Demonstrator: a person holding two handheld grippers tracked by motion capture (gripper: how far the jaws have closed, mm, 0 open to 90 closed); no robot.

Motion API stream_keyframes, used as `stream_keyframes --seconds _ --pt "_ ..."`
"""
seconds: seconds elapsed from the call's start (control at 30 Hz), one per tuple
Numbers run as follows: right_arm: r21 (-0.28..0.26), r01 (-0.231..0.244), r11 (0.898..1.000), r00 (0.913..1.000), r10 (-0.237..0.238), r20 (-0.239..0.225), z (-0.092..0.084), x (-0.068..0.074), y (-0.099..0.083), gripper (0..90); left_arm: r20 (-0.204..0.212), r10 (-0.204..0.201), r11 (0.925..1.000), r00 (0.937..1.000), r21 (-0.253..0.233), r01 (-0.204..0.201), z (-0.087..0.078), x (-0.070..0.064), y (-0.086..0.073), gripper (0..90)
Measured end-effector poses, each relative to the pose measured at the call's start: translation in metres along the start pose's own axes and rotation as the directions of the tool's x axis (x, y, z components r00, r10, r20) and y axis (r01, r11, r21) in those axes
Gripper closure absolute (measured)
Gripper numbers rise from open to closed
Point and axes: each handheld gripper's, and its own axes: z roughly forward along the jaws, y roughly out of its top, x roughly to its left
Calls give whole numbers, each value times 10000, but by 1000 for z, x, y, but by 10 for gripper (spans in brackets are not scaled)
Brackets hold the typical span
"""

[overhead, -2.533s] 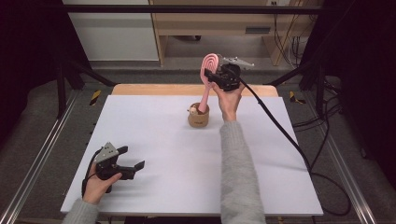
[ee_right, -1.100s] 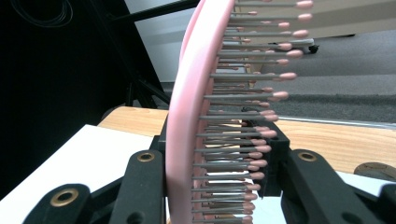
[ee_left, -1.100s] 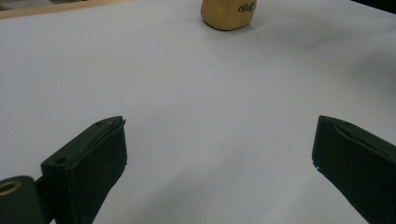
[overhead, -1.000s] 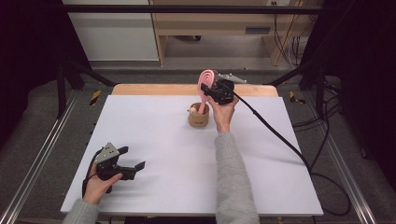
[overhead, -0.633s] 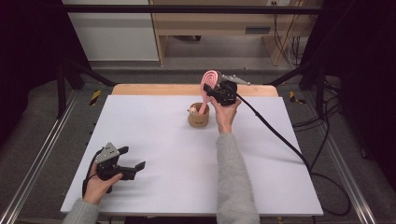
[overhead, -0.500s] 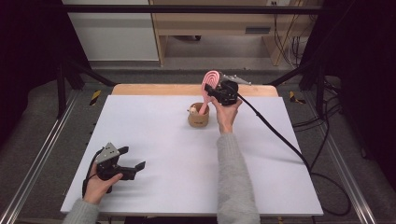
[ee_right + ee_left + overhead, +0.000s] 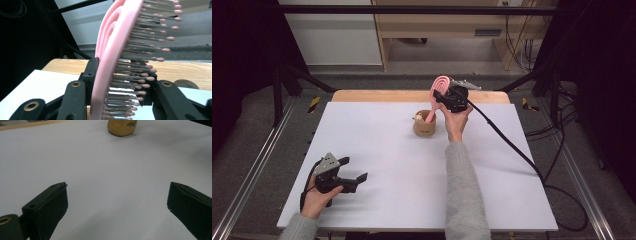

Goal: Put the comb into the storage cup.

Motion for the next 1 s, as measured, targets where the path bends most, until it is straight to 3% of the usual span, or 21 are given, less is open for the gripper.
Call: stream_keyframes --seconds 0.3,0.57,0.87,1.0 --pt "148 41 9999 9996 -45 268 0 -3 2 590 -5 3 10000 10000 -13 -3 0 0 0 30" --pt "177 -219 9996 9995 214 232 -3 -13 -1 578 -8 19 10000 10000 20 -19 0 0 0 30" --pt "305 84 9995 9997 -90 205 -4 -14 0 559 1 27 10000 10000 3 -27 0 0 0 30" --pt "513 410 9978 9990 -418 147 -6 -15 0 498 -7 43 10000 10000 10 -43 0 -1 0 30"
